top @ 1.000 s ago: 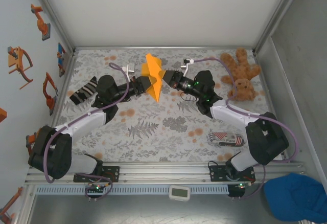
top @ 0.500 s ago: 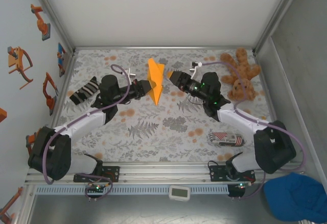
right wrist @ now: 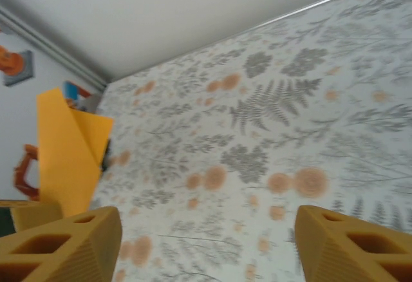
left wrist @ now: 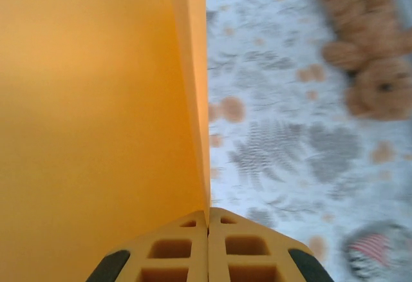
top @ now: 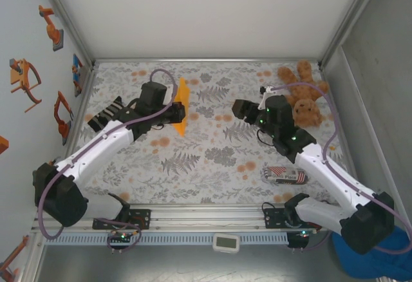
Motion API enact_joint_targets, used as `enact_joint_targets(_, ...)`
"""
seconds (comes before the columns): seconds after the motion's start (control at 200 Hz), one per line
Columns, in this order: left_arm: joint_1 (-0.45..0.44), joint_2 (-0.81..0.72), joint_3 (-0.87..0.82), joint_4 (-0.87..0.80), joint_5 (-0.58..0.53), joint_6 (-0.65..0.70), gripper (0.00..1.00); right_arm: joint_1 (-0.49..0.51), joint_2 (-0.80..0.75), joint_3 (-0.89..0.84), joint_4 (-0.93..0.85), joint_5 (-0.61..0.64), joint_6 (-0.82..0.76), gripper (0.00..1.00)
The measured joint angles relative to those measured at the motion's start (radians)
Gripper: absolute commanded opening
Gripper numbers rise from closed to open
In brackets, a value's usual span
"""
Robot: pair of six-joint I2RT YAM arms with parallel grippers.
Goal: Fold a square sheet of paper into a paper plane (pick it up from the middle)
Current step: Turn over the paper at the center of the table.
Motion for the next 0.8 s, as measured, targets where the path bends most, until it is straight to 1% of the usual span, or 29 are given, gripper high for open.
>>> enact_joint_targets(0.045, -0.019, 0.033, 0.033, -0.057, -0.078, 0.027, 0.05, 0.000, -0.016, 0.000, -0.028, 0.029, -0.023, 0.89)
enact_joint_targets(0.06, -0.027, 0.050, 0.045, -0.077, -0.109, 0.034, 0.05, 0.000, -0.022, 0.000, -0.037, 0.039, -0.023, 0.97)
enact_joint_targets(0.085, -0.037, 0.071, 0.062, -0.108, -0.151, 0.044, 0.05, 0.000, -0.032, -0.001, -0.050, 0.054, -0.037, 0.99)
enact_joint_targets(0.135, -0.053, 0.128, 0.100, -0.172, -0.236, 0.055, 0.05, 0.000, -0.050, -0.002, -0.071, 0.081, -0.047, 0.99)
enact_joint_targets(0.265, -0.079, 0.275, 0.183, -0.298, -0.413, 0.072, 0.05, 0.000, -0.081, -0.004, -0.123, 0.142, -0.067, 0.98)
enact_joint_targets(0.441, -0.126, 0.452, 0.276, -0.409, -0.598, 0.098, 0.05, 0.000, -0.107, -0.024, -0.191, 0.234, -0.063, 0.94)
enact_joint_targets(0.631, -0.172, 0.640, 0.372, -0.464, -0.737, 0.119, 0.05, 0.000, -0.121, -0.037, -0.258, 0.312, -0.037, 0.92)
enact_joint_targets(0.801, -0.200, 0.758, 0.418, -0.488, -0.799, 0.131, 0.06, 0.000, -0.124, -0.037, -0.300, 0.341, -0.017, 0.90)
